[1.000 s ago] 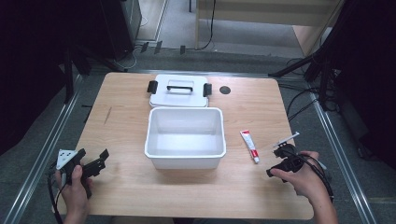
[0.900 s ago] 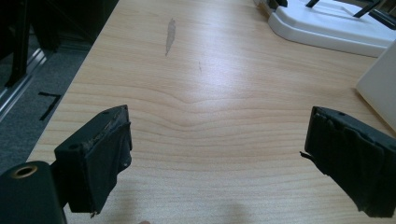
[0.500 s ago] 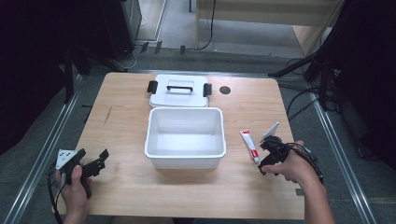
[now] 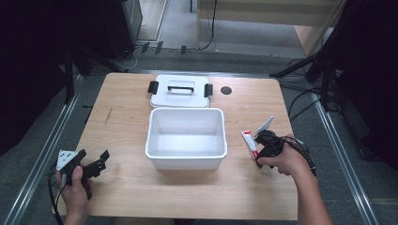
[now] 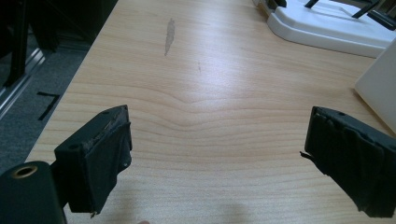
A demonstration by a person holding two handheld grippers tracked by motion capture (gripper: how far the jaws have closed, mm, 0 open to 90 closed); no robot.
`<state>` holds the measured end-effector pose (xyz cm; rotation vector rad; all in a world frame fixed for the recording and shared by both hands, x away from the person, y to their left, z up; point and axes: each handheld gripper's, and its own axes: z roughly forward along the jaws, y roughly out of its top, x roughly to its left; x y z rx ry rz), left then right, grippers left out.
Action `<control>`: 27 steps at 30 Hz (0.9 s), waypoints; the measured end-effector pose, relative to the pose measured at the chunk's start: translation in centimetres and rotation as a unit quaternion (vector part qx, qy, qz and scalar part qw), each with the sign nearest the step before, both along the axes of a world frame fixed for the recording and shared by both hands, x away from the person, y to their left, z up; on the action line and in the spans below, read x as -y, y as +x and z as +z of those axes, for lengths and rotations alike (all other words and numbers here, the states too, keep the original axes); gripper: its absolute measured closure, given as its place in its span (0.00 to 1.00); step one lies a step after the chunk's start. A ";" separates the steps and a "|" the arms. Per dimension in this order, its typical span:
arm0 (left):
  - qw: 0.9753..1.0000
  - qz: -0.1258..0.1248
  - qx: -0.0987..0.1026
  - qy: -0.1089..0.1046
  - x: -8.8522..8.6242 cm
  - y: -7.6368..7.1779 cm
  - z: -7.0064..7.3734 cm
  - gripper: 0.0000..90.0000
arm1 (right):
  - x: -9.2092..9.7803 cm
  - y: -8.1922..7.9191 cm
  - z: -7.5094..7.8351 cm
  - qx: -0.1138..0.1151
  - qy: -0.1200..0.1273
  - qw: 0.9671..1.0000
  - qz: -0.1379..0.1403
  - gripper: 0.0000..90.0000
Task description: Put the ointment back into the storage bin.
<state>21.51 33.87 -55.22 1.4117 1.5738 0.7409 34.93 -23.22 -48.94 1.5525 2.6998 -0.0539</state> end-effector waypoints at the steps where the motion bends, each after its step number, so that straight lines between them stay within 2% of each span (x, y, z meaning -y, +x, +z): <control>1: 1.000 0.000 0.000 0.001 0.0 0.0 0.0 0.09 | -0.1 0.2 0.0 0.002 -0.001 1.000 0.003 0.46; 5: 1.000 0.000 0.000 0.000 0.0 0.0 0.0 0.09 | -0.4 0.8 -0.1 0.012 0.008 1.000 0.002 0.49; 15: 1.000 -0.001 -0.001 -0.001 0.0 0.0 0.0 0.09 | -1.6 2.5 -0.4 0.015 0.013 1.000 -0.001 0.54; 27: 1.000 0.000 0.001 -0.003 -0.1 0.0 0.0 0.09 | -2.5 3.8 -0.9 0.018 0.024 1.000 -0.008 0.69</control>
